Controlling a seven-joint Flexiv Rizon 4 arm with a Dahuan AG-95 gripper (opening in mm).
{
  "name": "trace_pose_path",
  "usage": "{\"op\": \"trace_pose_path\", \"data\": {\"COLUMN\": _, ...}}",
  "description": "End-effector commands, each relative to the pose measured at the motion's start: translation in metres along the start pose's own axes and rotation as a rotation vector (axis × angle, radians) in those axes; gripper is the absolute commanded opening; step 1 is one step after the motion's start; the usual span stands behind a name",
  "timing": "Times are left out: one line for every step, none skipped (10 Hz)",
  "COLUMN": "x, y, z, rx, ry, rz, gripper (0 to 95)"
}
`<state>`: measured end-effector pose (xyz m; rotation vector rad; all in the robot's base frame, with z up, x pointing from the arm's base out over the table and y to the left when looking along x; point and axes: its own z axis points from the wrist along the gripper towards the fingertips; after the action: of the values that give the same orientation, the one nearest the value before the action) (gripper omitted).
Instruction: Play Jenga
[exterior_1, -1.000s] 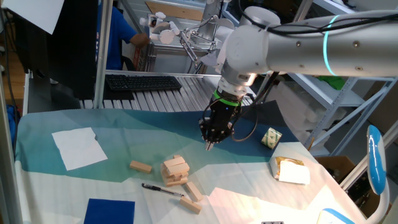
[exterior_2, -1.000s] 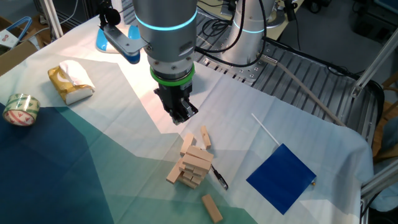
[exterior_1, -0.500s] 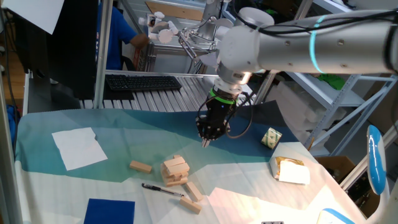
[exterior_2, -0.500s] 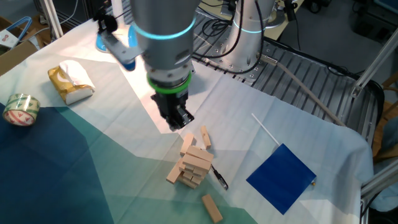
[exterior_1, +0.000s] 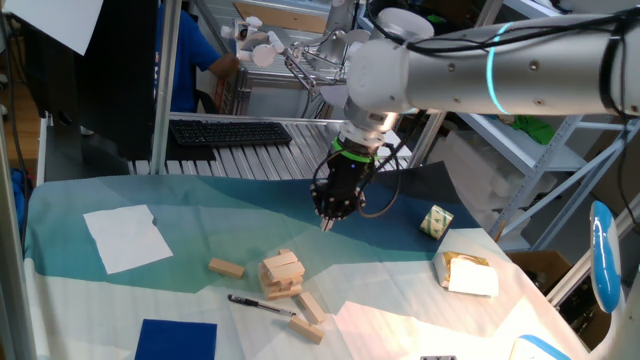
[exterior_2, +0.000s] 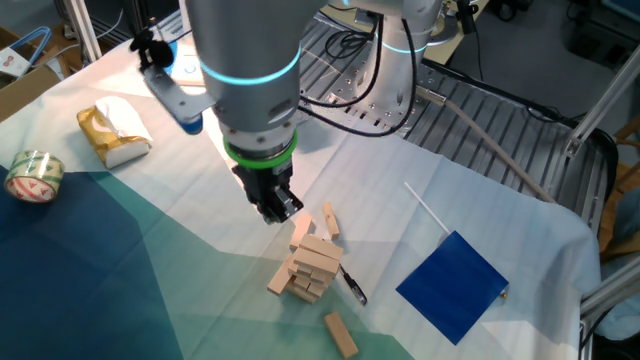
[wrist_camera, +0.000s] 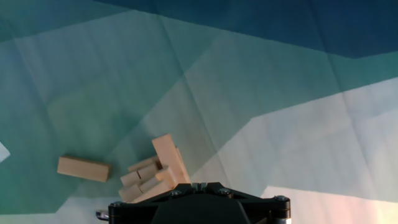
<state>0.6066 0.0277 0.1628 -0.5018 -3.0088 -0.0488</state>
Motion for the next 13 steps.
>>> {"op": "trace_pose_path", "data": {"x": 0.001, "y": -0.002, "z": 0.002, "rx": -0.010, "ry": -0.018, "rz": -0.005, "gripper": 0.0}}
{"op": "trace_pose_path", "data": {"x": -0.001, "y": -0.002, "z": 0.003, "rx": -0.011, "ry": -0.022, "rz": -0.004, "gripper": 0.0}}
{"op": "trace_pose_path", "data": {"x": -0.004, "y": -0.002, "z": 0.004, "rx": -0.012, "ry": -0.026, "rz": 0.000, "gripper": 0.0}}
{"op": "trace_pose_path", "data": {"x": -0.011, "y": -0.003, "z": 0.002, "rx": -0.013, "ry": -0.029, "rz": 0.004, "gripper": 0.0}}
{"op": "trace_pose_path", "data": {"x": -0.015, "y": -0.004, "z": -0.002, "rx": -0.018, "ry": -0.026, "rz": 0.004, "gripper": 0.0}}
{"op": "trace_pose_path", "data": {"x": -0.017, "y": -0.005, "z": -0.004, "rx": -0.018, "ry": -0.024, "rz": 0.006, "gripper": 0.0}}
{"op": "trace_pose_path", "data": {"x": -0.017, "y": -0.005, "z": -0.004, "rx": -0.017, "ry": -0.026, "rz": 0.009, "gripper": 0.0}}
{"op": "trace_pose_path", "data": {"x": -0.017, "y": -0.005, "z": -0.004, "rx": -0.014, "ry": -0.028, "rz": 0.012, "gripper": 0.0}}
{"op": "trace_pose_path", "data": {"x": -0.017, "y": -0.005, "z": -0.004, "rx": -0.007, "ry": -0.029, "rz": 0.015, "gripper": 0.0}}
{"op": "trace_pose_path", "data": {"x": -0.017, "y": -0.005, "z": -0.004, "rx": -0.006, "ry": -0.029, "rz": 0.015, "gripper": 0.0}}
{"op": "trace_pose_path", "data": {"x": -0.017, "y": -0.005, "z": -0.004, "rx": -0.007, "ry": -0.028, "rz": 0.015, "gripper": 0.0}}
{"op": "trace_pose_path", "data": {"x": -0.017, "y": -0.004, "z": -0.004, "rx": -0.010, "ry": -0.027, "rz": 0.016, "gripper": 0.0}}
{"op": "trace_pose_path", "data": {"x": -0.017, "y": -0.004, "z": -0.004, "rx": -0.012, "ry": -0.028, "rz": 0.019, "gripper": 0.0}}
